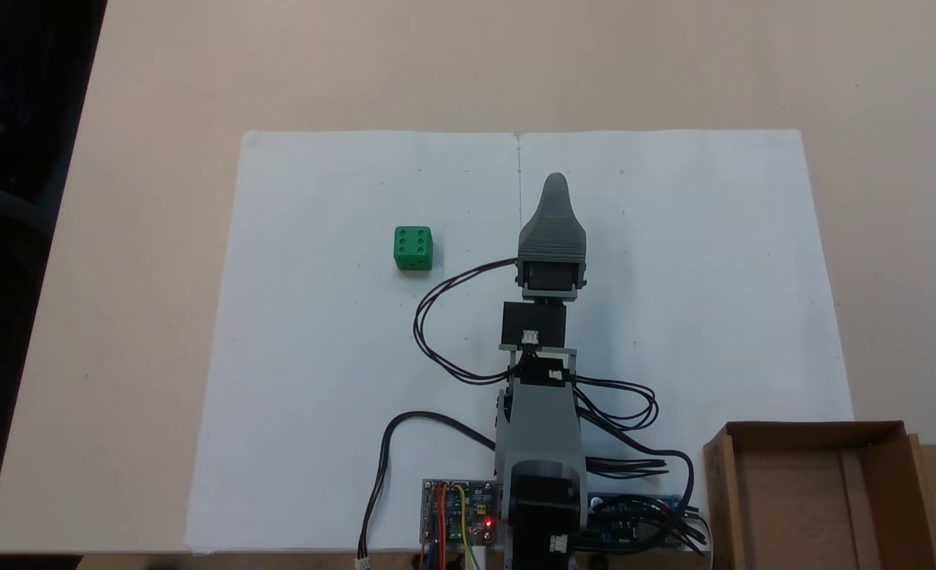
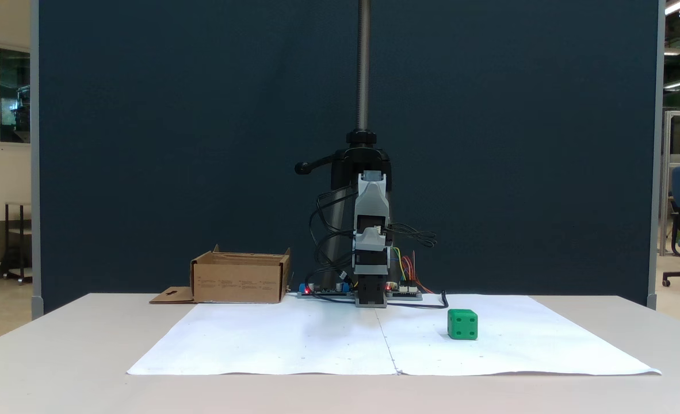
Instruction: Grasp a green dice and put it in the bin.
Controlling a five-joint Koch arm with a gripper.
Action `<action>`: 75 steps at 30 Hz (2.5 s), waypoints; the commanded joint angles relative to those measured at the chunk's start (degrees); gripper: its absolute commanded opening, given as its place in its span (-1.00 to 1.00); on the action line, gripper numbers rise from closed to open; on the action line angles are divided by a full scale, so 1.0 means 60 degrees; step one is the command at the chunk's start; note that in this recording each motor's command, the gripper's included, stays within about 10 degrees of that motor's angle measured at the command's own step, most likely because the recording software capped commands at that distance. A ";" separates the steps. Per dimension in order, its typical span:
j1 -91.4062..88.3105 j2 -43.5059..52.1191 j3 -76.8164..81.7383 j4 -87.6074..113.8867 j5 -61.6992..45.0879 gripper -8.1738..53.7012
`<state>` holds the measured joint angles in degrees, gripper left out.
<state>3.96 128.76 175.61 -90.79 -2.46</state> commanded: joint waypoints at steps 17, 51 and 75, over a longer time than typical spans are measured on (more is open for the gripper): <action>-0.1318 0.1084 0.0630 0.1289 -0.0439 0.69; -0.1904 -0.0278 -0.7061 1.7721 0.0557 0.54; -0.4966 -0.4629 -1.3271 2.6909 0.5186 0.70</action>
<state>-24.61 101.25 99.23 66.53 23.91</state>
